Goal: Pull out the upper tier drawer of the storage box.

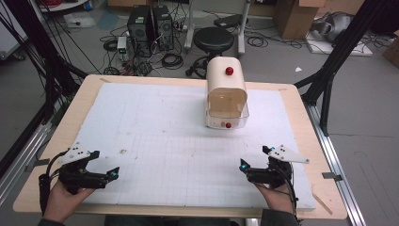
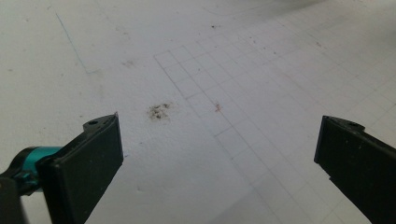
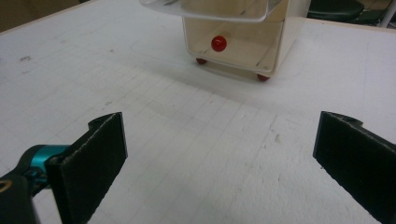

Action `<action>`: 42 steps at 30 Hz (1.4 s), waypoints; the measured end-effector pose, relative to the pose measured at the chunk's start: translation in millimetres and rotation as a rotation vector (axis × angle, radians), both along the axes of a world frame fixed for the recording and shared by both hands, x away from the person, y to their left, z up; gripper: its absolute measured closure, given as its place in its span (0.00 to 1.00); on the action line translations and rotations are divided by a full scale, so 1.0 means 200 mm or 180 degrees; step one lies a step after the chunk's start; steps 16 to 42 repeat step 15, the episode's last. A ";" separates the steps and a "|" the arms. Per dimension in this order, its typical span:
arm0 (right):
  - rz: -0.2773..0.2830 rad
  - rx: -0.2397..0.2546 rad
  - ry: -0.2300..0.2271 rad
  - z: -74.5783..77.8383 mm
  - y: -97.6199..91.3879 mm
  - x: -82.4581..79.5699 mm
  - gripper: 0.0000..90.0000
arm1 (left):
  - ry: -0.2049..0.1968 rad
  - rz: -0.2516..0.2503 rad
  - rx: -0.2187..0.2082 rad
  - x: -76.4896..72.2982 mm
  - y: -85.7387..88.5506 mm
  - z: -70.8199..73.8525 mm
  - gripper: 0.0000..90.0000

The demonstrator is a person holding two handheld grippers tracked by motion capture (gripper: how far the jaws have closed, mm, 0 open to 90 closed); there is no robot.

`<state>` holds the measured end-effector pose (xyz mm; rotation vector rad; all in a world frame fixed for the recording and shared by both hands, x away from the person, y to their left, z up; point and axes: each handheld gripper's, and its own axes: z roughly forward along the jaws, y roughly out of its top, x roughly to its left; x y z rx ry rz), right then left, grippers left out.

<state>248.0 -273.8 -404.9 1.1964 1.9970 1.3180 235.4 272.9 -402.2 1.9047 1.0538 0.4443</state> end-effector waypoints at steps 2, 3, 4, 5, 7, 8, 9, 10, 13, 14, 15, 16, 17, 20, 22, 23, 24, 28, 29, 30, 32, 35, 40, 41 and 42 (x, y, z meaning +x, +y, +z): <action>0.0008 -0.0015 0.0005 -0.01 0.00 -0.01 0.02 | -0.0009 -0.0007 0.0000 -0.01 0.00 0.00 0.02; 0.0005 -0.0002 0.0008 -0.01 -0.01 -0.02 0.02 | -0.0011 -0.0007 0.0000 -0.02 0.00 0.00 0.02; 0.0005 -0.0008 0.0004 -0.01 -0.01 -0.03 0.02 | -0.0011 -0.0007 0.0000 -0.02 0.00 0.00 0.02; 0.0007 -0.0011 0.0007 -0.01 -0.01 -0.03 0.02 | -0.0016 -0.0004 -0.0004 -0.03 0.00 0.01 0.02; 0.0013 -0.0012 0.0013 -0.01 -0.01 -0.04 0.02 | -0.0015 -0.0001 -0.0004 -0.03 0.00 0.01 0.02; 0.0013 -0.0012 0.0013 -0.01 -0.01 -0.04 0.02 | -0.0017 0.0000 -0.0001 -0.03 0.00 0.01 0.02; 0.0021 -0.0020 0.0009 -0.01 -0.01 -0.05 0.02 | -0.0018 -0.0004 -0.0006 -0.04 0.00 0.01 0.02; 0.0030 -0.0028 -0.0006 -0.01 -0.01 -0.05 0.02 | -0.0020 -0.0005 -0.0009 -0.04 0.00 0.01 0.02; 0.0030 -0.0024 0.0000 -0.01 -0.01 -0.05 0.02 | -0.0025 -0.0009 -0.0011 -0.04 0.00 0.01 0.02; 0.0029 -0.0027 -0.0010 -0.02 -0.01 -0.05 0.02 | -0.0023 -0.0009 -0.0011 -0.04 0.00 0.01 0.02; 0.0029 -0.0027 -0.0010 -0.02 -0.01 -0.05 0.02 | -0.0023 -0.0009 -0.0011 -0.04 0.00 0.01 0.02; 0.0029 -0.0027 -0.0010 -0.02 -0.01 -0.05 0.02 | -0.0023 -0.0009 -0.0011 -0.04 0.00 0.01 0.02; 0.0029 -0.0027 -0.0010 -0.02 -0.01 -0.05 0.02 | -0.0023 -0.0009 -0.0011 -0.04 0.00 0.01 0.02; 0.0029 -0.0027 -0.0010 -0.02 -0.01 -0.05 0.02 | -0.0023 -0.0009 -0.0011 -0.04 0.00 0.01 0.02; 0.0029 -0.0027 -0.0010 -0.02 -0.01 -0.05 0.02 | -0.0023 -0.0009 -0.0011 -0.04 0.00 0.01 0.02; 0.0029 -0.0027 -0.0010 -0.02 -0.01 -0.05 0.02 | -0.0023 -0.0009 -0.0011 -0.04 0.00 0.01 0.02; 0.0029 -0.0027 -0.0010 -0.02 -0.01 -0.05 0.02 | -0.0023 -0.0009 -0.0011 -0.04 0.00 0.01 0.02; 0.0029 -0.0027 -0.0010 -0.02 -0.01 -0.05 0.02 | -0.0023 -0.0009 -0.0011 -0.04 0.00 0.01 0.02; 0.0029 -0.0027 -0.0010 -0.02 -0.01 -0.05 0.02 | -0.0023 -0.0009 -0.0011 -0.04 0.00 0.01 0.02; 0.0029 -0.0027 -0.0010 -0.02 -0.01 -0.05 0.02 | -0.0023 -0.0009 -0.0011 -0.04 0.00 0.01 0.02; 0.0029 -0.0027 -0.0010 -0.02 -0.01 -0.05 0.02 | -0.0023 -0.0009 -0.0011 -0.04 0.00 0.01 0.02; 0.0029 -0.0027 -0.0010 -0.02 -0.01 -0.05 0.02 | -0.0023 -0.0009 -0.0011 -0.04 0.00 0.01 0.02; 0.0029 -0.0027 -0.0010 -0.02 -0.01 -0.05 0.02 | -0.0023 -0.0009 -0.0011 -0.04 0.00 0.01 0.02; 0.0029 -0.0027 -0.0010 -0.02 -0.01 -0.05 0.02 | -0.0023 -0.0009 -0.0011 -0.04 0.00 0.01 0.02; 0.0029 -0.0027 -0.0010 -0.02 -0.01 -0.05 0.02 | -0.0023 -0.0009 -0.0011 -0.04 0.00 0.01 0.02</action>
